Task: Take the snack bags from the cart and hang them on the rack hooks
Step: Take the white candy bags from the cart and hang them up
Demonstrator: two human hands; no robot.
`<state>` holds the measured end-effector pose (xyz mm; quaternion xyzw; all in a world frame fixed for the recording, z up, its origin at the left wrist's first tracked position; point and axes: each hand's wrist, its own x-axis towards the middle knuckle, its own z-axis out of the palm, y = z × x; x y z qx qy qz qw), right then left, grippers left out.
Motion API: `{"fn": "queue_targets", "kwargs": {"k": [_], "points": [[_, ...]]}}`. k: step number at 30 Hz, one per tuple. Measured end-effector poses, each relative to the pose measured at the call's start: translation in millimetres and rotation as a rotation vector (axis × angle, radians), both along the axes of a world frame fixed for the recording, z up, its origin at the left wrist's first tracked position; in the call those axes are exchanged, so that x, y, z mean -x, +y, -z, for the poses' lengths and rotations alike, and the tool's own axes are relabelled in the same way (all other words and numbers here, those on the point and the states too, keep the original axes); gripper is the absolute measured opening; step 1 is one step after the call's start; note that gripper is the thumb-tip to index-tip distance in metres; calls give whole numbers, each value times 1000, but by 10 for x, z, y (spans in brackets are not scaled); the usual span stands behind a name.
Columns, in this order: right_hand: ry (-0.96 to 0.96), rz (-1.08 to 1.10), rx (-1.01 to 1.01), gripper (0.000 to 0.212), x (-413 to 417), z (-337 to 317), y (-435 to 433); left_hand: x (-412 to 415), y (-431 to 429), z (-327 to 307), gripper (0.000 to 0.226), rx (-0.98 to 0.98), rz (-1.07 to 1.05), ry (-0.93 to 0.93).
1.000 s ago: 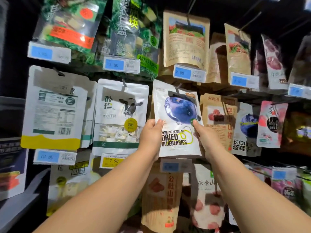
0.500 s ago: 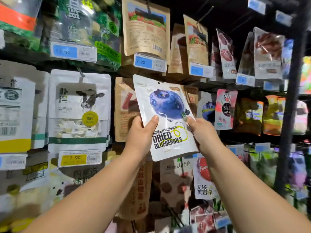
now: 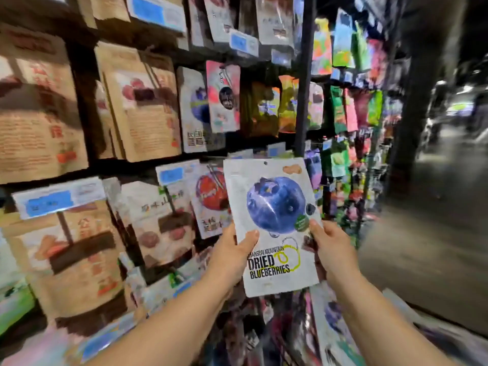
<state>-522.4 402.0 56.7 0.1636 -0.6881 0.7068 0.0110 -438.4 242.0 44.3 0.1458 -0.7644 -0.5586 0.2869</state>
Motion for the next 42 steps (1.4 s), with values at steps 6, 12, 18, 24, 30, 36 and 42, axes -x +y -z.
{"fn": "queue_targets", "kwargs": {"k": [6, 12, 18, 24, 30, 36, 42], "points": [[-246, 345, -82, 29, 231, 1118, 1172, 539, 946, 929, 19, 8, 354, -314], [-409, 568, -216, 27, 373, 1800, 2111, 867, 1685, 1610, 53, 26, 591, -599], [-467, 415, -501, 32, 344, 1538, 2104, 971, 1904, 1799, 42, 3, 493, -713], [-358, 144, -1036, 40, 510, 1623, 1693, 957, 1572, 2034, 55, 7, 377, -871], [-230, -94, -1506, 43, 601, 1908, 1264, 850, 1182, 2154, 72, 267, 342, -1006], [-167, -196, -1703, 46, 558, 2127, 1132, 779, 1038, 2336, 95, 658, 386, -1212], [-130, -223, -1690, 63, 600, 2185, 1091, 770, 1066, 2416, 85, 705, 355, -1172]]}}
